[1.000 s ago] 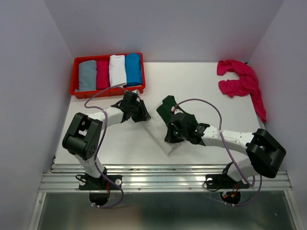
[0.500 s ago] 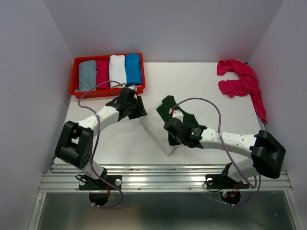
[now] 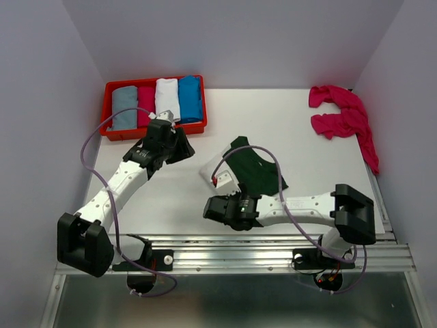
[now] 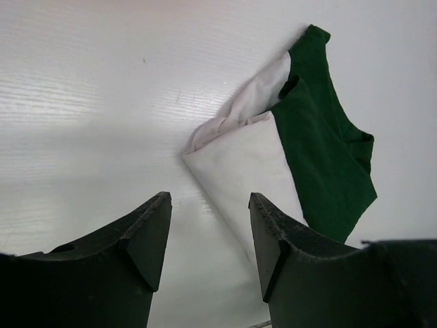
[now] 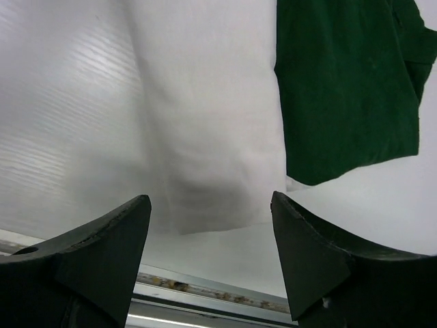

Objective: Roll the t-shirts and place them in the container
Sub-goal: Roll the T-shirt to the center of the board.

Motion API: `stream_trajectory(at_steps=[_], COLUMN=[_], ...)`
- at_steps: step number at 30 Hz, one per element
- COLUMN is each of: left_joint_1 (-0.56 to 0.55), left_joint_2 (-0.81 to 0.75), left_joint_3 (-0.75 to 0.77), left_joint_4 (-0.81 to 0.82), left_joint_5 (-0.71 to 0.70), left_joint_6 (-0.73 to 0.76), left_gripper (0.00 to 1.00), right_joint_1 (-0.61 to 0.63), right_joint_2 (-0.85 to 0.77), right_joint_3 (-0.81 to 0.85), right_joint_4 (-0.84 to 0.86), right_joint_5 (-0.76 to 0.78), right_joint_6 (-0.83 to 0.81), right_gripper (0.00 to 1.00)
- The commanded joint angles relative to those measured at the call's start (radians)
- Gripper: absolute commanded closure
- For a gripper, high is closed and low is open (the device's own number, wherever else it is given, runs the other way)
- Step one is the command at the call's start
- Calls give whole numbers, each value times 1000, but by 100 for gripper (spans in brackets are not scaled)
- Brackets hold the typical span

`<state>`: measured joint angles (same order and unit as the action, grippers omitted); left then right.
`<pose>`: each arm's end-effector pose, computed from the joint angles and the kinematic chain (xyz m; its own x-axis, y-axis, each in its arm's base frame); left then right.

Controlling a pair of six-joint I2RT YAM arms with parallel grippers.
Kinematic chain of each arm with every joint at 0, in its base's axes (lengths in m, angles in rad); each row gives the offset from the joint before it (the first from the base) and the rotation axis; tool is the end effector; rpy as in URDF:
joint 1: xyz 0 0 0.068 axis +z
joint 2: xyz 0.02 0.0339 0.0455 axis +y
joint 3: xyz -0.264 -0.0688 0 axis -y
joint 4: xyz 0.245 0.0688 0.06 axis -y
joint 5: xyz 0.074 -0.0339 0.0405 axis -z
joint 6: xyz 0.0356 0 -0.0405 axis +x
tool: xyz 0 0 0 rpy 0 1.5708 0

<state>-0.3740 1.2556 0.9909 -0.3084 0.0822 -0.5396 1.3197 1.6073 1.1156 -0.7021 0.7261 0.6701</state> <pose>0.2617 -0.1059 0.2989 -0.6531 -0.2938 -0.6980 0.1081 0.8761 -0.4699 0.1002 0.2954 0.2210 -0.5932 -0.4434 -0.6719 -0.3766 0.8905 -0.2552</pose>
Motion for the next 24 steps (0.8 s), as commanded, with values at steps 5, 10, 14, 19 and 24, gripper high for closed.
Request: stream_trajectory(at_steps=[5, 10, 14, 19, 24], left_joint_1=[30, 35, 37, 38, 37], left_joint_2=[-48, -50, -45, -28, -27], left_joint_3=[-55, -64, -77, -90, -110], left_joint_4=[-37, -35, -28, -15, 0], left_joint_5=[2, 2, 5, 17, 37], left_joint_6=[4, 12, 12, 6, -5], left_gripper=[40, 40, 40, 40, 40], right_joint_1=[78, 87, 87, 87, 87], right_joint_2=[155, 190, 194, 212, 258], right_joint_3=[89, 82, 64, 26, -11], right_joint_4=[-129, -97, -45, 18, 75], right_joint_5=[205, 202, 164, 168, 170], right_joint_6=[8, -26, -56, -87, -109], right_gripper=[23, 25, 25, 26, 28])
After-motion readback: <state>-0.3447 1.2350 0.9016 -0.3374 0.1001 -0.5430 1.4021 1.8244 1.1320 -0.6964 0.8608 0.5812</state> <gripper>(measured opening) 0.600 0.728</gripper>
